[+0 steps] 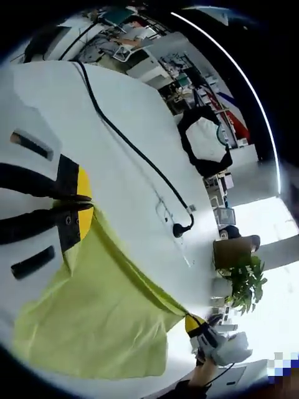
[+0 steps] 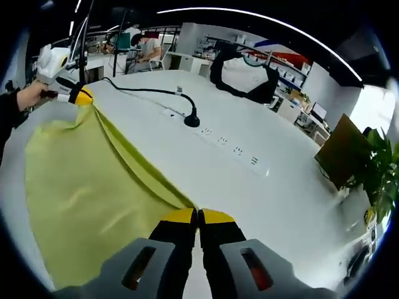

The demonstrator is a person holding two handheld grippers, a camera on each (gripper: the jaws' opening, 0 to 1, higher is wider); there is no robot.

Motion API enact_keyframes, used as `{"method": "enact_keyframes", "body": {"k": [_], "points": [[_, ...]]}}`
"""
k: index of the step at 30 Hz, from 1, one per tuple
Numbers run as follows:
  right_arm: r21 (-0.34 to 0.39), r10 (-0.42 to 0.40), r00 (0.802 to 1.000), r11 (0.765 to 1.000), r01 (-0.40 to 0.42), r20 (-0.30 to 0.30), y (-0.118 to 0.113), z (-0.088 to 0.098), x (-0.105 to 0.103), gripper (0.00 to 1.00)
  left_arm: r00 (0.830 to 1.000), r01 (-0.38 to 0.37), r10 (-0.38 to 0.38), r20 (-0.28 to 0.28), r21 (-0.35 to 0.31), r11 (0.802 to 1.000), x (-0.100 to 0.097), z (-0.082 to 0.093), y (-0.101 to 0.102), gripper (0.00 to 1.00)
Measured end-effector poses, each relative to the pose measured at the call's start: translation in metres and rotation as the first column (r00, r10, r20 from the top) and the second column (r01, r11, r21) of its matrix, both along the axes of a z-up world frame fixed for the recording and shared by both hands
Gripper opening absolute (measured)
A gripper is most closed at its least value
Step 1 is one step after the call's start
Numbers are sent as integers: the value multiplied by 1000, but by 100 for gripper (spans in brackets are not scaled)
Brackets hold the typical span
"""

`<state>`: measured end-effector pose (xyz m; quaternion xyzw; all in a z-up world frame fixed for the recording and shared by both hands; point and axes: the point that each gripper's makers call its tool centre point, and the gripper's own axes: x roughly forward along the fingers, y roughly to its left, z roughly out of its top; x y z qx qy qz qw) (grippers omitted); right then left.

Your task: Fold the garment on the visible template until the final outline fits inside the template.

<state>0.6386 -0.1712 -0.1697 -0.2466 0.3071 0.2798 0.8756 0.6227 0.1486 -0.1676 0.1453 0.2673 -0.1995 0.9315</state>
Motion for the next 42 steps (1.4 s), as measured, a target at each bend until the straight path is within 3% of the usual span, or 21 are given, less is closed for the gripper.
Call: {"method": "enact_keyframes", "body": {"k": [7,11,12,14,16,18,21,23,25,27,30,33,34,36,39,41,42], "points": [[-31,-2,1000,1000,2,-10,0,-14,5,0,1000,-11,11,2,14,1000,3,-10,2,4],[-47,-7,1000,999,7,-11,-3,-16,5,0,997,-44,42,71,25,999,10,-4,13,5],[-54,-5,1000,999,6,21,-5,-10,8,2,995,-51,49,89,21,998,10,0,15,8],[-75,-15,996,997,22,89,-13,2,14,7,990,-68,76,123,-62,996,11,11,20,12],[-70,-9,995,997,16,101,-17,7,14,14,991,-66,81,106,-135,989,9,14,21,19],[-28,-33,992,999,37,118,-23,14,14,18,997,-62,71,31,-232,971,0,9,17,32],[88,-69,993,994,61,90,-27,17,5,21,996,-42,67,60,-346,937,-8,18,13,40],[125,-54,995,991,44,80,-29,17,-4,23,998,-29,46,38,-371,928,-16,15,10,50],[135,-49,997,990,40,67,-32,15,-11,26,1000,-1,12,28,-360,933,-26,10,6,62],[148,-44,998,988,37,46,-35,12,-17,27,999,32,-23,29,-354,935,-36,7,1,67],[211,-49,998,976,55,-33,-38,6,-32,31,998,56,-57,10,-398,916,-50,7,-8,64],[250,-122,985,957,149,-120,-45,-1,-42,41,995,83,-96,-13,-406,910,-63,4,-16,59],[251,-92,985,960,128,-147,-42,-3,-50,43,994,88,-107,-23,-407,909,-68,2,-19,57],[269,-62,983,957,108,-173,-37,-3,-62,41,992,92,-119,-41,-411,907,-74,-1,-23,54],[271,-49,963,955,123,-264,-34,-10,-86,40,988,93,-137,-72,-431,898,-83,-5,-29,50],[287,-39,964,951,117,-264,-32,-9,-93,39,985,93,-147,-94,-432,897,-88,-8,-33,46],[313,-21,956,942,117,-294,-28,-8,-101,38,984,97,-151,-95,-422,901,-93,-10,-35,44]]}}
